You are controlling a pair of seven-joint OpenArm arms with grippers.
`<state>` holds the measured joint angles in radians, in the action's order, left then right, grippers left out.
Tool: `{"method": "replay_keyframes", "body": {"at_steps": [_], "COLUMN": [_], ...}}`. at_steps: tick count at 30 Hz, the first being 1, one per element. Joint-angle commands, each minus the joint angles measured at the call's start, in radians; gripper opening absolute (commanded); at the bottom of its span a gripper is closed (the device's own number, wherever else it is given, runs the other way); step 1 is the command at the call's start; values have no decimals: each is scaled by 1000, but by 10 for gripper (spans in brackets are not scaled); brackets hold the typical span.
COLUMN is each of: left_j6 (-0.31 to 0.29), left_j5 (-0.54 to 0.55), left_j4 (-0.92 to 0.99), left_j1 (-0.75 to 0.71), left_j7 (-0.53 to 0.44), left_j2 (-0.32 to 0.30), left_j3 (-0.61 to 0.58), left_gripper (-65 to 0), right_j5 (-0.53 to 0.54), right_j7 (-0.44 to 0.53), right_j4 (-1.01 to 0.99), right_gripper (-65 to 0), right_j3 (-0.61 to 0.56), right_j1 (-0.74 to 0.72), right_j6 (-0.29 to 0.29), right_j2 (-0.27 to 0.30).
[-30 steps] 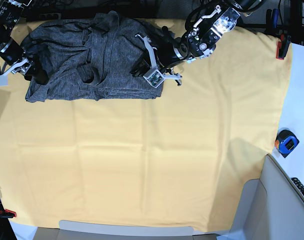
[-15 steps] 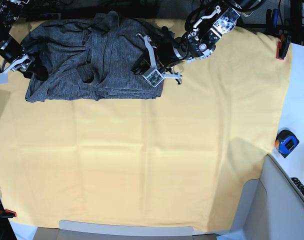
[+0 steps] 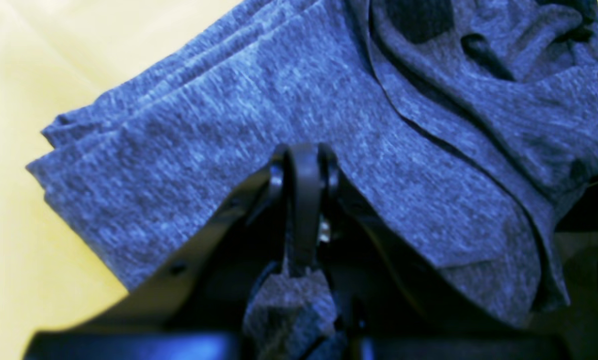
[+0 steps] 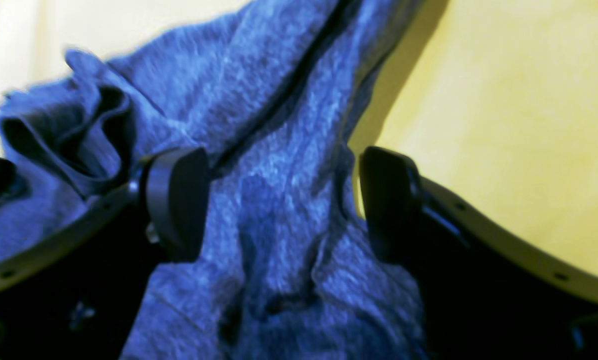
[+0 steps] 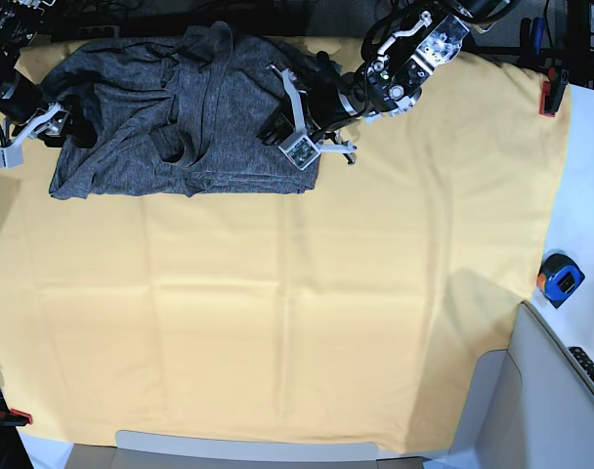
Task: Fold the T-shirt properly
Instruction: 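Press the grey shirt bundle flat with the left gripper while right gripper holds, then release the bundle and move the right gripper over the shirt's edge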
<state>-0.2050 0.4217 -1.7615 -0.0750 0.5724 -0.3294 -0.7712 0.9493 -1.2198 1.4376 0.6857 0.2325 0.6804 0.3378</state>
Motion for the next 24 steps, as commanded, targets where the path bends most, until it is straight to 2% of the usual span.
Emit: {"method": "replay_keyframes", "body": {"at_steps": [1,6,11,13,16,20,24], "left_j6": [-1,-1,-1,-1,-1,-1,-1], "left_j5": [7,7,7,7,7,7,7], "left_j4": [-19,-19,-19,-19,-19,-19,-31], "left_j1": [10,10,10,10,10,10,10], "left_j7": [-24,-24,-24,-24,-24,-30,-32], "left_j2": [2,2,2,2,2,2,-3], "left_j3": [5,5,5,5,5,5,6], "left_gripper": [-650,-650,-650,-650,-650,-650,-650], "right_j5": [-114,-122,-122,-118,-117,-122,-122], "right_j7": [-110,-107,-107,-108,-108,-111,-110], "right_j4": [-11,-13,-13,-11,39,243,397], "right_gripper": [-225,-413,-558,-636,-650,-650,-650], "right_j3": [-28,-79,-100,-100,-100,-125,-243], "right_j1": [18,9,-3,-3,0,31,40], "right_j6": [-34,-34,-34,-34,-34,-35,-35], "right_j2": [-7,-13,-29,-35,-36,-61,-64]}}
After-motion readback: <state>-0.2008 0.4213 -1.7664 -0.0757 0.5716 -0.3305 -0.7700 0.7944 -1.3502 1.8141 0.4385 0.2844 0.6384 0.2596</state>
